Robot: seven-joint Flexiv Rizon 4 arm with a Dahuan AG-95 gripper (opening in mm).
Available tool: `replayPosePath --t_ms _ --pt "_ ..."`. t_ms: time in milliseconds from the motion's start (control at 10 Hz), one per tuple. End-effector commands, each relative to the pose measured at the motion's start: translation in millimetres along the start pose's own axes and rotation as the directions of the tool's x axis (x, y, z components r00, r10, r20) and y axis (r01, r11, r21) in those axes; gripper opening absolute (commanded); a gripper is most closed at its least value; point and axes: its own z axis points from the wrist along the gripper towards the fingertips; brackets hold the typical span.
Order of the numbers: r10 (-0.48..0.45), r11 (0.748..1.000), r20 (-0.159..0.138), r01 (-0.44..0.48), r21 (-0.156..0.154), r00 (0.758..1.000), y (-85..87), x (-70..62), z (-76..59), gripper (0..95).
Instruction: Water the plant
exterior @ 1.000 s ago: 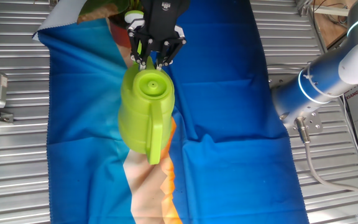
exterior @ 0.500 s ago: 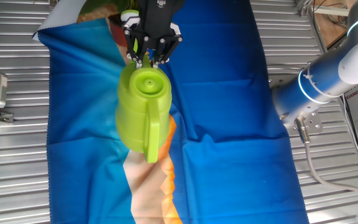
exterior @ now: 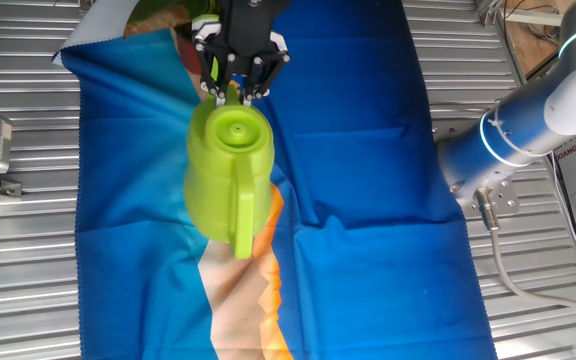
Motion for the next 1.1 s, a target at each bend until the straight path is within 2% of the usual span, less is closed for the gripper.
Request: replayPosePath --t_ms 100,1100 --pt "0.006 1.0 0.01 -0.006 0.003 1.0 0.3 -0.4 -1.0 0.0" --pt "0.019 1.0 0.048 -0.019 0.009 0.999 3.0 2.3 -5.3 0.0"
